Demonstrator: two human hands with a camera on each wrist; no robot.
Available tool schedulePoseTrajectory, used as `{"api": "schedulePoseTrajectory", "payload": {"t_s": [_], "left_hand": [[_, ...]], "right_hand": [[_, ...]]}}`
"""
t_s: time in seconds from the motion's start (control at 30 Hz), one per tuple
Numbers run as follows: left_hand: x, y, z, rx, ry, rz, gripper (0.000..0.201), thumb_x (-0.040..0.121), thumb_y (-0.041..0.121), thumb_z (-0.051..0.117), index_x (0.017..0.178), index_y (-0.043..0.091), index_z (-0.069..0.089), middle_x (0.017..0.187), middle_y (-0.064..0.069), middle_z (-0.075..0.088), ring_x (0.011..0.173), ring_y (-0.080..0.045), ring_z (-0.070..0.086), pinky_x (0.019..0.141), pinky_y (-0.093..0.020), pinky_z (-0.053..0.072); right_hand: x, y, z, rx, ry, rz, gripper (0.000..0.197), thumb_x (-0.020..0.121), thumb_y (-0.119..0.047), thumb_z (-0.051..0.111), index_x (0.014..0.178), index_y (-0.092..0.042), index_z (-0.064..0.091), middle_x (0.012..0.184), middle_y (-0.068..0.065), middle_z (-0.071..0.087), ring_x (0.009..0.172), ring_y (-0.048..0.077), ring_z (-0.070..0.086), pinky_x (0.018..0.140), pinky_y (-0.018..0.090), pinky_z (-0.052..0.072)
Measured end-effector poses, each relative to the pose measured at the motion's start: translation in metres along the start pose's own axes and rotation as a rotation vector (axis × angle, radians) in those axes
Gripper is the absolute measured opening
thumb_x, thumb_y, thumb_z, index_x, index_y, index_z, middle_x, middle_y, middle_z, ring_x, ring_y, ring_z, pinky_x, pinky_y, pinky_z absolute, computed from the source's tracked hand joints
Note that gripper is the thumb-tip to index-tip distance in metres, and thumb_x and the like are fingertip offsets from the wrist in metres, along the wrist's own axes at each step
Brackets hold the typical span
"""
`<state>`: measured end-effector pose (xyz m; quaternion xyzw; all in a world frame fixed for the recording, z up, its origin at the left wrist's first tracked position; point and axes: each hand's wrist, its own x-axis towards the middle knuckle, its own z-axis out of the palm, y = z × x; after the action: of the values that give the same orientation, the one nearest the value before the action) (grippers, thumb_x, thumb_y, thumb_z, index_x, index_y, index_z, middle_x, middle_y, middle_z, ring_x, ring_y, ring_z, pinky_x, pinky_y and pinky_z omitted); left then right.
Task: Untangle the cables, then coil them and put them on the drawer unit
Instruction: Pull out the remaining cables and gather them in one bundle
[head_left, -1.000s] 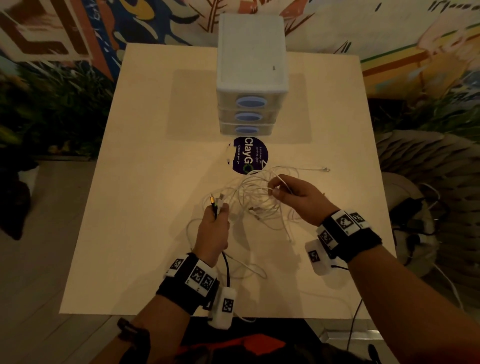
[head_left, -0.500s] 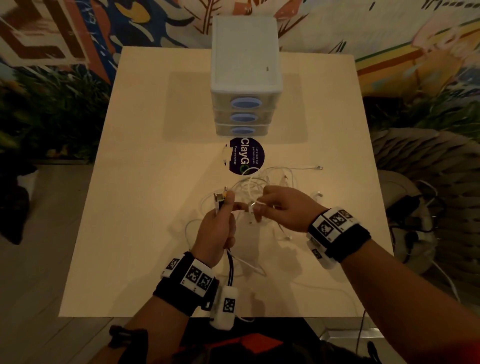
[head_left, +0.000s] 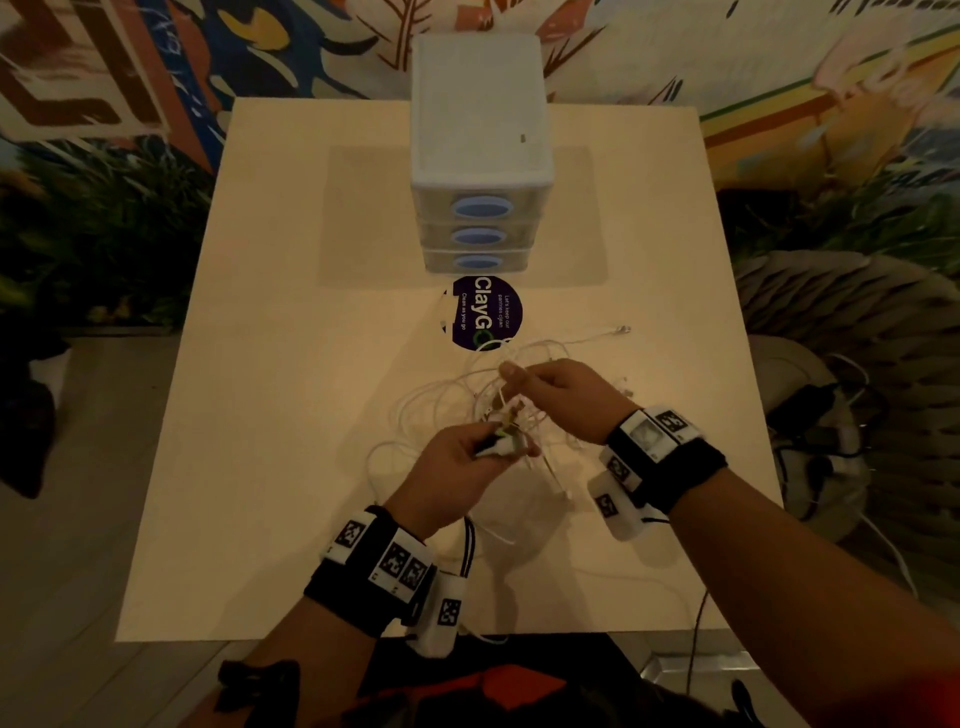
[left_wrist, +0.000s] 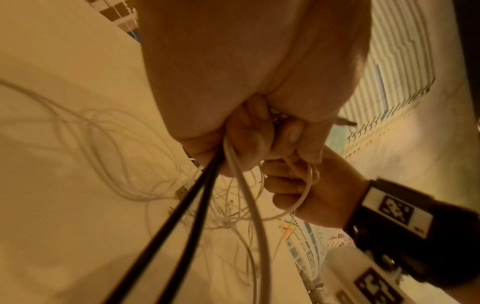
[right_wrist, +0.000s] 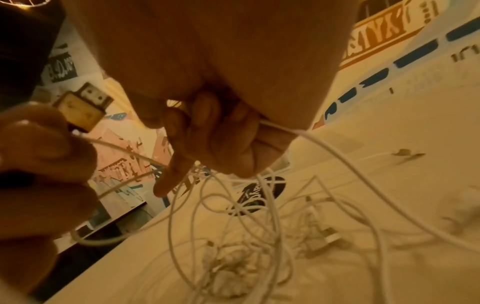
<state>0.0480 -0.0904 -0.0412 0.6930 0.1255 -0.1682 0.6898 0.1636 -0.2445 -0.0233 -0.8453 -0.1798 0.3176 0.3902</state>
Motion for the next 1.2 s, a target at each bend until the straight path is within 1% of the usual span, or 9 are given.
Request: {"api": "schedulePoseTrajectory", "payload": {"t_s": [0.13,0.2,0.3,0.4,0.5,0.67,0.87,1.03,1.2], "left_hand": [[0.003,0.001,0.000,0.126,-0.014,-0.002,0.016,0.099,0.020,0.066,0.099,0.022,0.082,0.100,0.008,0.079,0.102,-0.006,0.070,0.091,-0.021,0.052],[0.003,0.000,-0.003,0.103,0.043,-0.034,0.030,0.102,0.026,0.060,0.083,0.038,0.079,0.077,0.011,0.072,0.075,-0.008,0.067,0.072,-0.024,0.051],[0.004,-0.004,-0.007,0.017,0.192,-0.113,0.036,0.106,0.040,0.048,0.090,0.030,0.078,0.056,0.007,0.038,0.047,-0.007,0.033,0.049,-0.024,0.031],[0.007,-0.011,-0.008,-0.049,0.326,-0.118,0.037,0.108,0.041,0.043,0.104,0.020,0.073,0.054,0.012,0.039,0.045,-0.003,0.033,0.049,-0.023,0.030],[0.009,-0.011,-0.010,-0.087,0.319,-0.124,0.037,0.108,0.045,0.039,0.116,0.029,0.071,0.055,0.010,0.044,0.044,-0.006,0.033,0.046,-0.025,0.032],[0.014,-0.006,-0.009,-0.100,0.279,-0.187,0.033,0.102,0.056,0.047,0.101,0.028,0.065,0.059,0.005,0.055,0.046,-0.011,0.039,0.047,-0.027,0.033],[0.015,-0.006,-0.010,-0.063,0.292,-0.145,0.023,0.105,0.035,0.053,0.103,0.025,0.073,0.059,0.004,0.049,0.046,-0.007,0.036,0.047,-0.026,0.032],[0.011,-0.006,-0.011,-0.075,0.246,-0.125,0.027,0.099,0.037,0.064,0.096,0.014,0.078,0.054,0.007,0.040,0.045,-0.005,0.033,0.049,-0.022,0.030],[0.004,0.001,-0.001,0.026,0.083,-0.021,0.015,0.095,0.017,0.069,0.105,0.017,0.081,0.080,0.011,0.074,0.064,0.007,0.054,0.066,-0.009,0.043]], "right_hand": [[0.014,-0.003,0.009,-0.116,-0.106,-0.061,0.022,0.099,-0.031,0.060,0.090,-0.023,0.077,0.092,-0.002,0.077,0.085,0.010,0.069,0.083,0.031,0.052],[0.014,-0.001,0.007,-0.128,-0.111,-0.087,0.018,0.098,-0.027,0.061,0.089,-0.019,0.075,0.086,0.000,0.075,0.079,0.011,0.066,0.080,0.031,0.051],[0.008,0.002,0.000,-0.064,-0.083,-0.078,0.015,0.098,-0.030,0.064,0.093,-0.021,0.075,0.081,-0.006,0.070,0.071,0.003,0.059,0.074,0.024,0.046],[0.000,0.006,-0.009,-0.018,-0.066,-0.061,0.012,0.094,-0.028,0.068,0.093,-0.025,0.080,0.069,-0.009,0.065,0.059,0.004,0.052,0.064,0.026,0.043],[-0.008,0.006,-0.015,-0.008,-0.130,-0.082,0.010,0.092,-0.027,0.072,0.090,-0.026,0.081,0.059,-0.010,0.058,0.052,0.004,0.047,0.057,0.020,0.039],[-0.016,0.006,-0.009,-0.139,-0.270,-0.141,0.011,0.084,-0.033,0.073,0.092,-0.035,0.081,0.074,-0.006,0.068,0.065,0.010,0.060,0.066,0.030,0.050],[-0.025,0.006,-0.003,-0.186,-0.345,-0.108,0.010,0.082,-0.035,0.078,0.091,-0.033,0.082,0.075,-0.008,0.069,0.068,0.008,0.062,0.070,0.033,0.053],[-0.027,0.016,-0.008,-0.117,-0.222,-0.051,0.025,0.096,-0.051,0.058,0.100,-0.034,0.076,0.082,0.001,0.073,0.072,0.011,0.066,0.073,0.035,0.052],[-0.008,0.000,-0.005,-0.066,-0.023,0.024,0.042,0.101,-0.057,0.046,0.083,-0.027,0.071,0.065,-0.005,0.063,0.052,-0.002,0.053,0.056,0.015,0.039]]}}
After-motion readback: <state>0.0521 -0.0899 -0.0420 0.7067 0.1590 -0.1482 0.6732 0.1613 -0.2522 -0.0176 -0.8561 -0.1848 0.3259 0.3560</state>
